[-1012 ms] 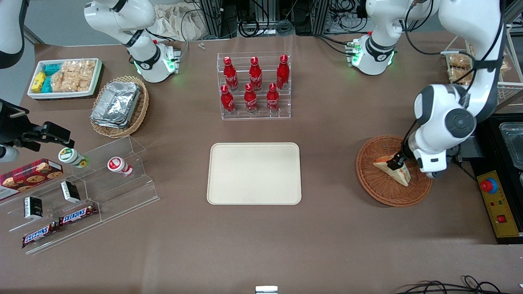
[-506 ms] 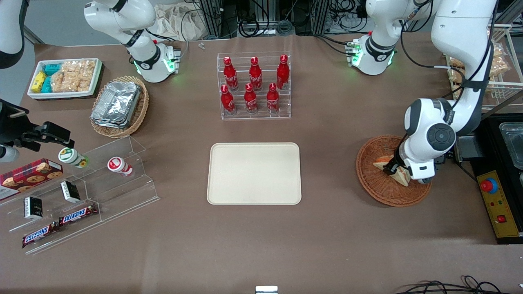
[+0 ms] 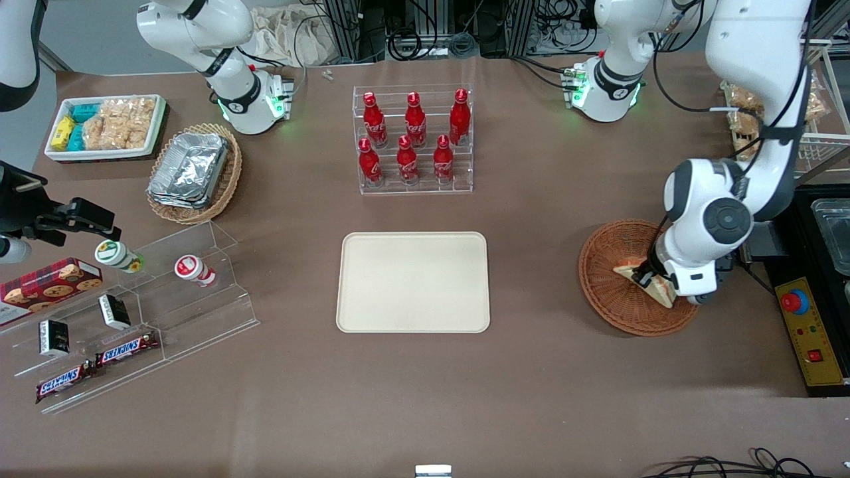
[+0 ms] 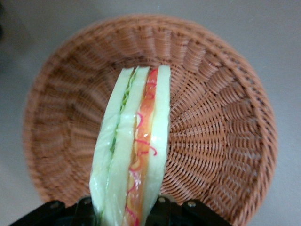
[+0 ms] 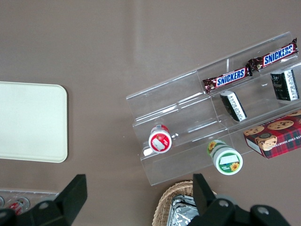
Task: Place sandwich from basket to tray
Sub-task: 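Lift the sandwich and carry it over the cream tray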
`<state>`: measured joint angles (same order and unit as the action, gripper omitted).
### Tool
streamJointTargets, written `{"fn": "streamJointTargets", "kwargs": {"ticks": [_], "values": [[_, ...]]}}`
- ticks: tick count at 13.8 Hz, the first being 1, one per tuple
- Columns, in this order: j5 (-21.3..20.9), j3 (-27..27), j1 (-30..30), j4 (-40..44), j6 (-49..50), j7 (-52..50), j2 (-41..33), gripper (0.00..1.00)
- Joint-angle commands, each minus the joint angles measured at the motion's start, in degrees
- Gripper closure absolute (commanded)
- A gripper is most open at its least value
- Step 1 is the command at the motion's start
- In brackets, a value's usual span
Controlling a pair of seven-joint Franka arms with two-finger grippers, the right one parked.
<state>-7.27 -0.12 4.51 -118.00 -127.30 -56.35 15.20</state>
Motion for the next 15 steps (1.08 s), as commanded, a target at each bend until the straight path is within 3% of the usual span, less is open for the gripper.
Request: {"fn": "streamJointTargets", "kwargs": {"ticks": [1, 5, 8, 10, 13, 15], "values": [[1.0, 2.4, 0.4, 6.0, 13.3, 10.5, -5.3, 1.00], [7.1, 11.2, 0.4, 13.5, 23.3, 21.4, -5.5, 1.00], [8.7, 19.3, 0.6, 15.3, 20.3, 27.6, -3.8, 1.00], [8.1, 24.4, 1.8, 15.8, 15.6, 26.7, -1.4, 1.00], [7.1, 24.8, 8.2, 15.7, 8.1, 23.9, 3.3, 1.00], [2.5, 24.9, 10.5, 15.8, 3.1, 19.3, 8.4, 1.00]]}}
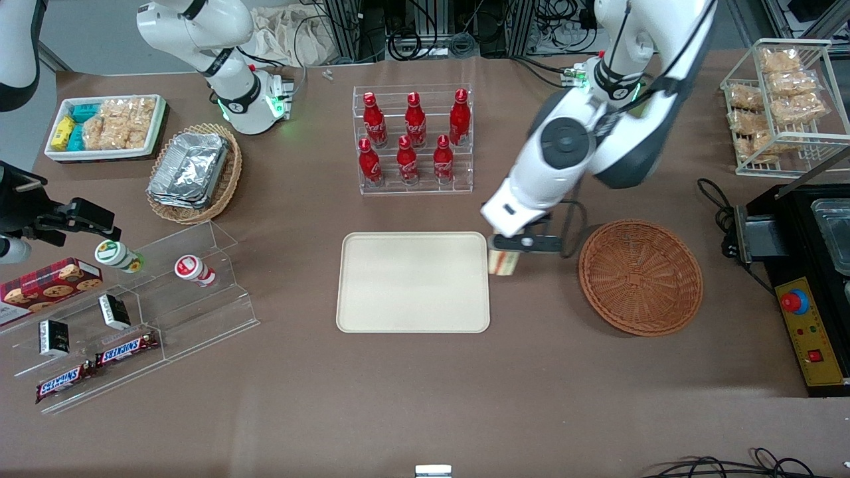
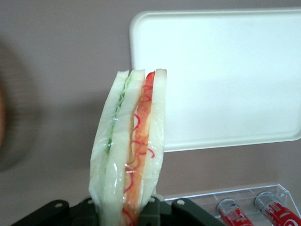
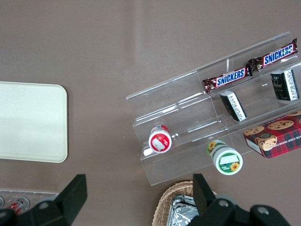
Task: Place sandwich from basket to tray
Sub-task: 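Lift the sandwich and carry it over the cream tray, then lower the sandwich onto the tray and open the left gripper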
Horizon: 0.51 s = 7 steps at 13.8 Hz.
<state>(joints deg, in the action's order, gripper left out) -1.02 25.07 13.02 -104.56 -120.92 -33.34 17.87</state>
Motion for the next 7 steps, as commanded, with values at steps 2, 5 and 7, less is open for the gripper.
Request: {"fn": "streamJointTargets", "kwargs": {"ticks": [2, 5, 7], "values": [[-8.5, -0.3, 3.4, 2.4, -8.9, -9.2, 10.2, 1.00], [-12.3, -0.4, 3.5, 2.8, -12.2, -10.1, 14.6, 1.00], [-12.7, -0.4, 3.5, 4.0, -12.3, -11.1, 16.9, 0.94]]}}
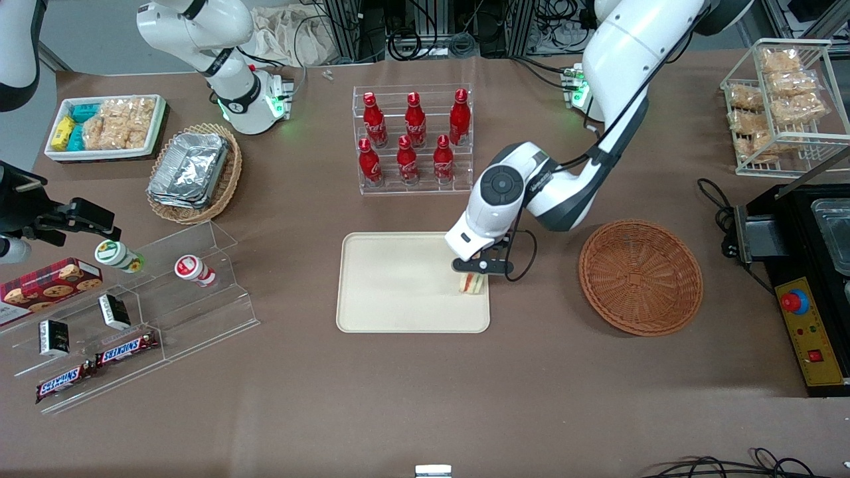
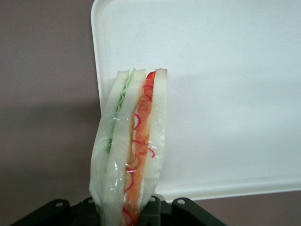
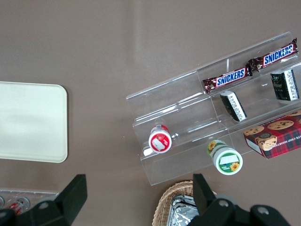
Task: Place sandwich from basket to tray
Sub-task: 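Lower the sandwich onto the tray and open the left gripper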
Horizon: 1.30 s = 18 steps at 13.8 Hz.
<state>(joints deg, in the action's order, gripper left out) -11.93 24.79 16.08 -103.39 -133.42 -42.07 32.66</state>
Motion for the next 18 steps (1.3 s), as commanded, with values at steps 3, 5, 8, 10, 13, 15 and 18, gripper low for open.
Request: {"fn": "streamJointTargets", "kwargs": {"ticks": [3, 5, 8, 10, 13, 15, 18], "values": [[-6.0, -0.3, 1.3, 5.7, 0.2, -6.4, 5.8, 0.45], [-11.3, -0.3, 1.9, 6.5, 0.1, -10.4, 7.0, 0.00], [-11.4, -0.2, 1.8, 6.4, 0.8, -14.2, 5.1, 0.00], [-10.2, 0.0, 1.1, 6.5, 1.7, -15.8, 1.4, 0.00], [-7.0, 0.0, -0.4, 6.6, 10.2, -13.0, -6.8, 0.00], [-3.0, -0.3, -0.6, 6.7, 16.6, -8.1, -11.5, 0.00], [4.3, -0.4, -7.7, 6.4, 24.1, 4.1, -18.3, 0.00]]}}
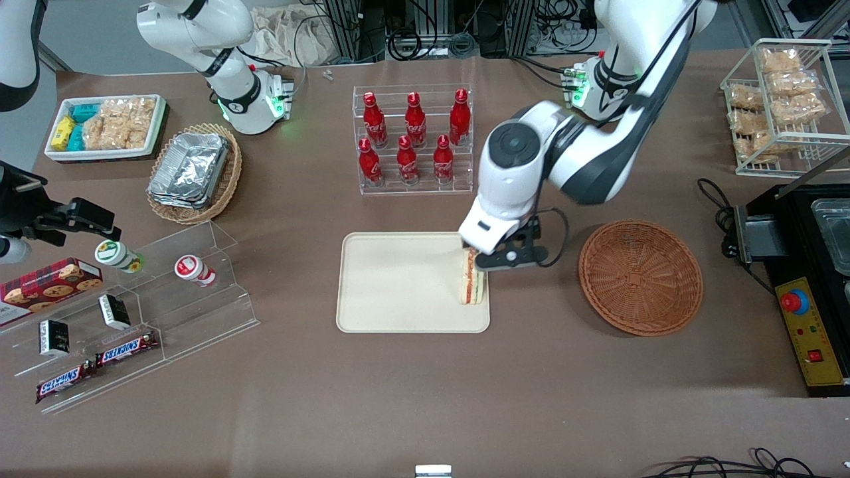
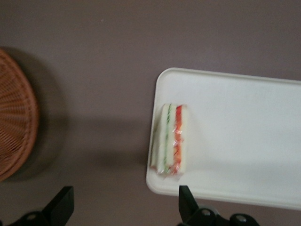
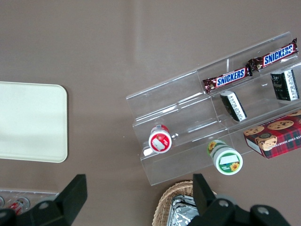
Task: Place sandwich from basket to tray
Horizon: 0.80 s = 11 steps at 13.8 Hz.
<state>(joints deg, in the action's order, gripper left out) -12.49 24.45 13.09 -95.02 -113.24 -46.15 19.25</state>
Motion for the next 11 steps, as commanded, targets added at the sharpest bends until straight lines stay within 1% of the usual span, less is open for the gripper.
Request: {"fn": "streamJointTargets", "kwargs": {"ticks": [1, 2, 4, 5, 6, 7, 9, 10, 11], "values": [[8.3, -0.4, -6.7, -1.8, 7.4, 13.5, -7.5, 0.00], [10.1, -0.4, -10.0, -1.8, 10.8, 18.3, -9.8, 0.00], [10.5, -1.2, -13.5, -1.8, 16.0, 24.5, -13.4, 0.00], [10.6, -4.9, -12.9, -2.0, 17.2, 25.8, -15.4, 0.00], [11.7, -8.3, -12.0, -2.2, 18.3, 28.1, -17.2, 0.00], [13.3, -11.6, -11.2, -2.6, 19.8, 31.4, -19.1, 0.00], [13.7, -17.8, -10.0, -5.6, 21.1, 39.5, -23.3, 0.00], [13.6, -19.9, -9.7, -7.7, 20.9, 42.1, -25.2, 0.00], [13.5, -20.3, -9.5, -8.0, 21.0, 42.4, -25.6, 0.00]]}}
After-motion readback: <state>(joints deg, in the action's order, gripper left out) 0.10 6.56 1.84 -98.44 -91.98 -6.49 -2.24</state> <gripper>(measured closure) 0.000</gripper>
